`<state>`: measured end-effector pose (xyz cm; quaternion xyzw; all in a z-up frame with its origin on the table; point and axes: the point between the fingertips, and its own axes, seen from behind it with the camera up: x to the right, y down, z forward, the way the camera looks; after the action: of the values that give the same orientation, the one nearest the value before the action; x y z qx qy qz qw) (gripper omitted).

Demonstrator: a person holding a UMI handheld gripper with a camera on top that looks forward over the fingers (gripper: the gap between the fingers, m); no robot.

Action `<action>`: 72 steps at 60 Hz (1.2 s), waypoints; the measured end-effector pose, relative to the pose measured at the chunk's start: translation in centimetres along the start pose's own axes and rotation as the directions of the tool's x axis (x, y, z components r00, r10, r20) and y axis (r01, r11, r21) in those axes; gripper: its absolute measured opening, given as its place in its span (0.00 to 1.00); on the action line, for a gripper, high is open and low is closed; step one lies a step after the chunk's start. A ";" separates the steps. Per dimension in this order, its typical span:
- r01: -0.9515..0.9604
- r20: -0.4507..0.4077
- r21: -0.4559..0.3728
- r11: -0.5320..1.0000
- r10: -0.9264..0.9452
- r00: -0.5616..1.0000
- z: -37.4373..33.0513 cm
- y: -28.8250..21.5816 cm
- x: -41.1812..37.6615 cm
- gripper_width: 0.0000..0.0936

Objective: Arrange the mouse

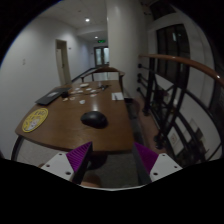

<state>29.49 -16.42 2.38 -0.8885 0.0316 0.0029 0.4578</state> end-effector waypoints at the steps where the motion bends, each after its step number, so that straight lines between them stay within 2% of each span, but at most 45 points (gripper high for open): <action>1: 0.003 0.018 0.000 1.000 -0.003 1.000 0.5 -0.1 -0.3 0.87; 9: 0.070 0.091 -0.017 0.997 -0.068 0.994 7.5 -0.4 -3.8 0.87; 14: 0.158 0.057 0.045 0.986 -0.160 0.985 10.2 -2.4 -5.0 0.87; 19: 0.119 0.089 0.014 0.993 -0.120 0.989 12.5 -3.4 -5.9 0.85; 31: 0.086 0.043 -0.010 0.996 -0.086 0.995 17.5 -7.1 -4.6 0.85; 34: 0.067 0.027 -0.016 0.998 -0.066 0.997 18.4 -7.7 -4.1 0.81; 39: 0.036 -0.020 -0.020 0.999 -0.037 0.999 19.1 -8.2 -3.1 0.55; 47: 0.009 -0.044 -0.019 1.000 -0.010 0.999 19.0 -8.1 -2.9 0.42; 52: -0.002 -0.071 -0.031 1.000 0.000 0.997 18.2 -8.1 -2.8 0.39; 56: -0.011 -0.108 0.021 1.000 0.013 0.994 16.3 -10.0 -3.5 0.39; 59: -0.014 -0.103 0.073 0.997 0.022 0.994 14.3 -12.4 -5.8 0.39; 66: -0.035 0.016 0.241 0.970 0.032 0.999 8.8 -19.8 -16.9 0.39; 72: -0.077 0.074 0.286 0.955 0.058 0.996 6.6 -22.6 -26.5 0.40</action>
<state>4.49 3.48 17.83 -0.8099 0.0472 0.0428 0.5831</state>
